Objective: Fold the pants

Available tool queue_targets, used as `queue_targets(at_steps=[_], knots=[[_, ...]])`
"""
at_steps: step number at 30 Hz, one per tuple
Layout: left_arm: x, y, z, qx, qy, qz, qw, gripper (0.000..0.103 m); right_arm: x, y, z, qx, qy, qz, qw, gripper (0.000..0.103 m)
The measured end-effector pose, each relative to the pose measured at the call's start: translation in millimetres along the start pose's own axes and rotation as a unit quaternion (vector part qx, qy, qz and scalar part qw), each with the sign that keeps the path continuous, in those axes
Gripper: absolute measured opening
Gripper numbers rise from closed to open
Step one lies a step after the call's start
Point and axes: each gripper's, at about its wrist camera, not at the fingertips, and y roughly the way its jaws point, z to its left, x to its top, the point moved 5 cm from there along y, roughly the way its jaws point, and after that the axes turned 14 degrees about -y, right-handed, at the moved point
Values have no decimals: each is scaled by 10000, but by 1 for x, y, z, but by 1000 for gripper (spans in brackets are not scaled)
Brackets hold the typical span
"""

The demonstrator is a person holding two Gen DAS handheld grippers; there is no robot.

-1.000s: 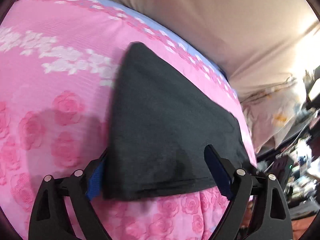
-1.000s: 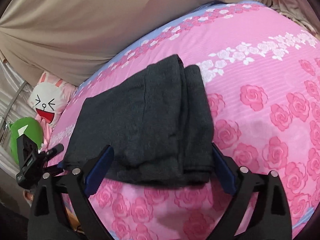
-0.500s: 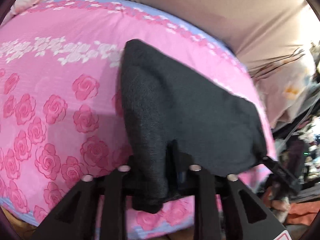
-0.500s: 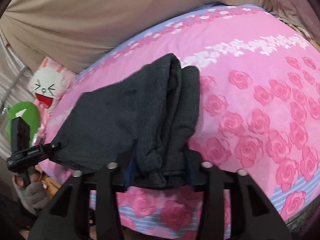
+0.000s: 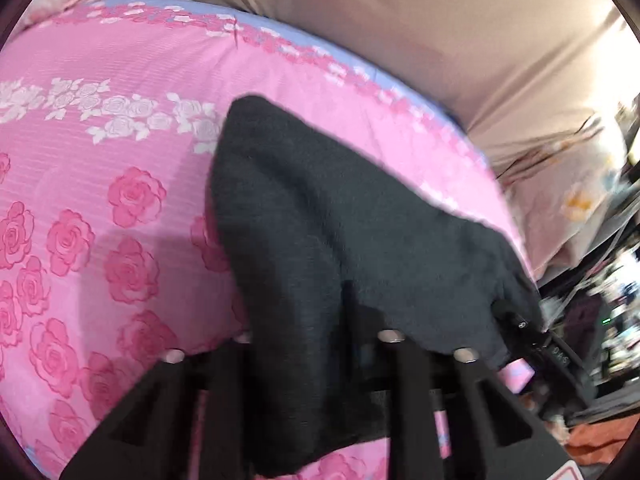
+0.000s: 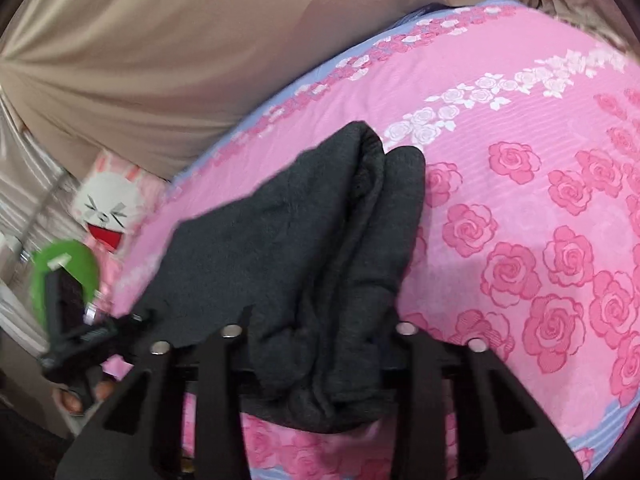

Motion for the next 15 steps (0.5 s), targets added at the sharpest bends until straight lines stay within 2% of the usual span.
queue_targets(at_steps=[1,5,8,12,15], knots=[[3,-12,-5,-88,71,-98,9999,9,4,-6,6,24,-80,-62,9999,30],[6,-56,-44,-227,630,-561,9962,8,22,-42,42,211,-558,-389,9975,29],[9,-88,-76,-398,1046,-838,9902,8,40,-68,65,224,-879,-711,9933,29],[18,-127,-114,-524,1510,-1392,9773,8,69,-97,87,119,-1235,-1261,9842,29],[33,-159,-139,-678,1790,-1842,9641,8,99,-119,103,108,-1493,-1763,9729,29]])
